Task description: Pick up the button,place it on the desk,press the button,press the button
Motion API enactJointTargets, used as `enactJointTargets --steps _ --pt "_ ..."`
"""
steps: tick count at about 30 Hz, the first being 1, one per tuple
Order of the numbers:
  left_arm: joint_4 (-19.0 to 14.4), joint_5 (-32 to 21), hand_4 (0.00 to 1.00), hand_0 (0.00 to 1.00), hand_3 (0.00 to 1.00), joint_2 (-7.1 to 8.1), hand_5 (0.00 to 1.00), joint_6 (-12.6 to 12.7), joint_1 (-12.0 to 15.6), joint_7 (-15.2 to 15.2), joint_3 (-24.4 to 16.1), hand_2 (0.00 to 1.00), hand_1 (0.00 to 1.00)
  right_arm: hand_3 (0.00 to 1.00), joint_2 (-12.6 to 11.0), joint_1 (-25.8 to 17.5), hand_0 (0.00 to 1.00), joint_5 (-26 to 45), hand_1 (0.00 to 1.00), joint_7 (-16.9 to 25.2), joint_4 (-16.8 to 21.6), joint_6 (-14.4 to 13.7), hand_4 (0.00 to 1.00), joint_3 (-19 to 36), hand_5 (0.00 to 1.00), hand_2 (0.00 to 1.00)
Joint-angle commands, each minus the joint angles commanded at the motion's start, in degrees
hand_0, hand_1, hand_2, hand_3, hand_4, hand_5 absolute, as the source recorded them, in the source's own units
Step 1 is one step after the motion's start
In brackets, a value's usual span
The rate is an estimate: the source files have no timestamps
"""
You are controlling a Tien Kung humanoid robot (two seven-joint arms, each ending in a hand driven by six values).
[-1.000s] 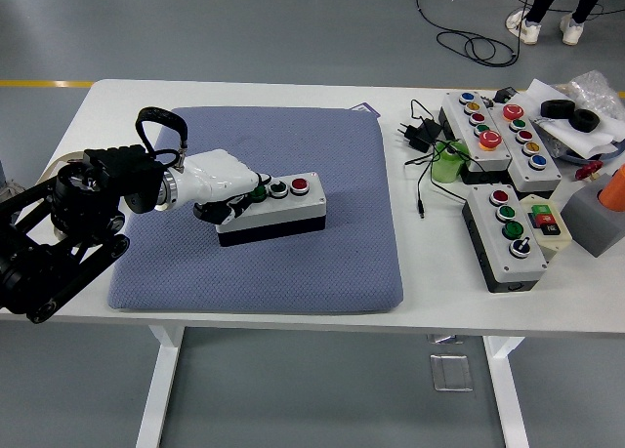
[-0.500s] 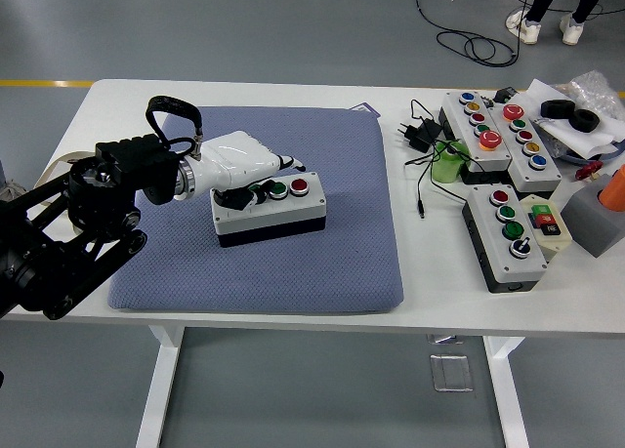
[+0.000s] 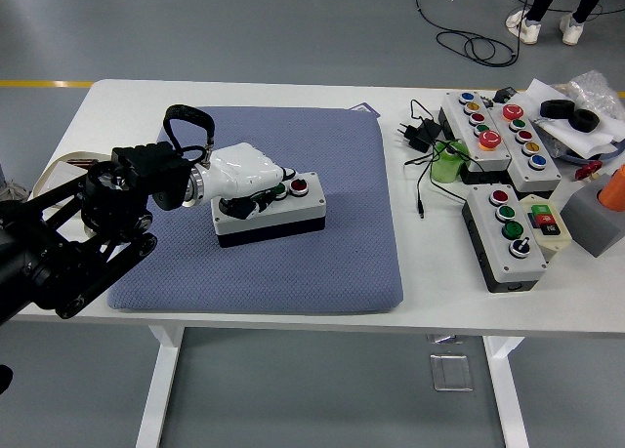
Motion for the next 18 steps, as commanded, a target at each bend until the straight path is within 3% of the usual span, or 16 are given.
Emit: enactJointTargets --steps 18 --pt "1.5 0.0 0.107 0.086 0.903 -0.17 0.002 0.8 -0.7 -0.1 2.5 0.052 0.002 0.582 -0.1 0.1 0.655 0.1 0.642 0.1 0.0 0.0 0.377 0.0 0.233 0.667"
